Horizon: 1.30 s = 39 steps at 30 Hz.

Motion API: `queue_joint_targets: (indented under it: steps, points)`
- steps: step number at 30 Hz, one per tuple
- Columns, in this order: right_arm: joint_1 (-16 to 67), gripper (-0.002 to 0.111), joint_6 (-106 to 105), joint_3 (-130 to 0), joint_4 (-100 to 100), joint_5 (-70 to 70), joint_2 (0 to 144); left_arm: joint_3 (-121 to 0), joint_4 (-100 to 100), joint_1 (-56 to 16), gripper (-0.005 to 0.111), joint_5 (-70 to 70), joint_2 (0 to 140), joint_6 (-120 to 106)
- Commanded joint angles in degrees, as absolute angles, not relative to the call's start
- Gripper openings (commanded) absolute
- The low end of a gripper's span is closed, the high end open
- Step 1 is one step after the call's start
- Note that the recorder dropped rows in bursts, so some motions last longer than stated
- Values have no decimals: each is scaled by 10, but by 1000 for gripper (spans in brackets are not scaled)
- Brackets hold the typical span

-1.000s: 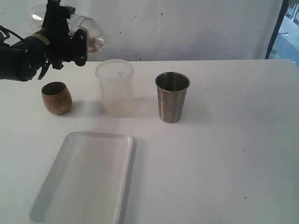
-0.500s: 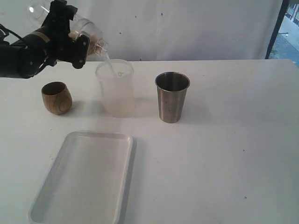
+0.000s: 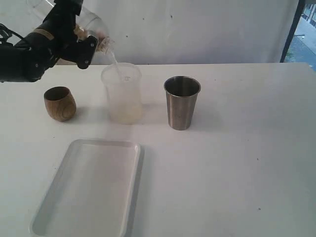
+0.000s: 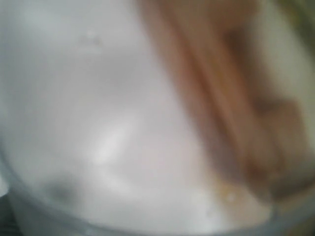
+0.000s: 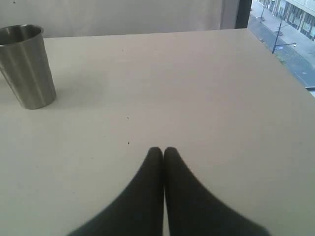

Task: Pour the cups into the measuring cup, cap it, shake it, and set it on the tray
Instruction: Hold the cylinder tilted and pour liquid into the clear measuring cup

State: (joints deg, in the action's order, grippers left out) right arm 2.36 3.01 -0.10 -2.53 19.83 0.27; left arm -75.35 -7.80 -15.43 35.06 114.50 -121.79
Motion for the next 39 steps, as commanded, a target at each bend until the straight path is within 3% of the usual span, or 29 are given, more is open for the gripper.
queue_joint_targets:
  steps: [1,39]
  points:
    - [22,0,33,0,-28,196,0,-762,-89,-156,0,405,1137,-1215]
    - [22,0,33,0,-28,196,0,-774,26,-157,0,459,1137,-1215]
